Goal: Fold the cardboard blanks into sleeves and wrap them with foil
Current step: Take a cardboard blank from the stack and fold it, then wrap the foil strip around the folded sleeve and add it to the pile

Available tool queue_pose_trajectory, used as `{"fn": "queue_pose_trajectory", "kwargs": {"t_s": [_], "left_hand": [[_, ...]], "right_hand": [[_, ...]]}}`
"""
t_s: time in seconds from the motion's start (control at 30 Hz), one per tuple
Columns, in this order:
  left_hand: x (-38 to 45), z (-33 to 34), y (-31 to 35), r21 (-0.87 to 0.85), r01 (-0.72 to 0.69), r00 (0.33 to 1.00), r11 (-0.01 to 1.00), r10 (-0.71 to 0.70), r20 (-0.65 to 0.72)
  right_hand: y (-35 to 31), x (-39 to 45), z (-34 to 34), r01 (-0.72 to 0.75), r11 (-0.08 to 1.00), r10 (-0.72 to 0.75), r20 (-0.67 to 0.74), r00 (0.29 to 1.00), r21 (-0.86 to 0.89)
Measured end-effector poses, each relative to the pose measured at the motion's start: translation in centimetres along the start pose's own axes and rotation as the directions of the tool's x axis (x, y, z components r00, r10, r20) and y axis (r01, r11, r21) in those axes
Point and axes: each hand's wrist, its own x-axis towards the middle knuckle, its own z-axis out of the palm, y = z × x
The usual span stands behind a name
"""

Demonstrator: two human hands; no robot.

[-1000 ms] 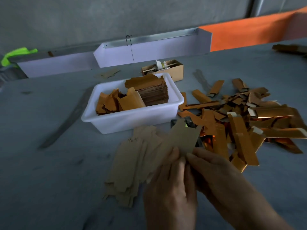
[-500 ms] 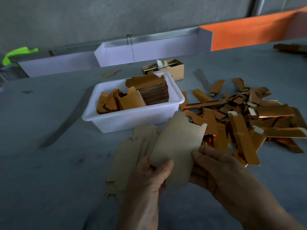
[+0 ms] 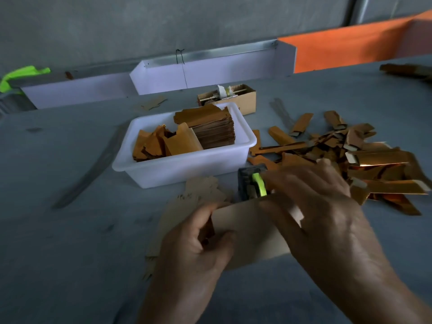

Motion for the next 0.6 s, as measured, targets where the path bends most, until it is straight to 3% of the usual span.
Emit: {"fn": "queue_pose_trajectory", "kwargs": {"t_s": [0.1, 0.2, 0.27, 0.37, 0.5, 0.6], "left_hand": [[0.2, -0.1, 0.3, -0.193, 0.035, 0.994, 0.981, -0.055, -0.095], [0.6, 0.3, 0.4, -0.555, 0.11, 0.953, 0.824, -0.246, -0.176], [0.6, 1.0, 0.5, -0.649, 0.146, 0.949, 0.747, -0.29, -0.121], [0.2, 2.1, 0.5, -0.677, 0.208, 0.946, 0.706, -0.322, -0.045], [0.2, 2.8, 0.3, -0.578, 0.201, 0.926, 0.791, -0.346, -0.151], [0.4, 2.7, 0.0, -0.577, 0.203, 0.914, 0.791, -0.364, -0.178]], "right_hand": [[0.0, -0.3, -0.2, -0.157, 0.963, 0.121, 0.171, 0.978, 0.218], [0.5, -0.6, 0.1, -0.458, 0.771, 0.315, 0.361, 0.878, 0.441], [0.4, -0.8, 0.4, -0.546, 0.649, 0.361, 0.417, 0.834, 0.53], [0.2, -0.9, 0.9, -0.598, 0.557, 0.383, 0.46, 0.801, 0.577], [0.4, -1.1, 1.6, -0.635, 0.516, 0.369, 0.52, 0.771, 0.575], [0.3, -1.1, 1.6, -0.655, 0.485, 0.35, 0.557, 0.753, 0.579]]}}
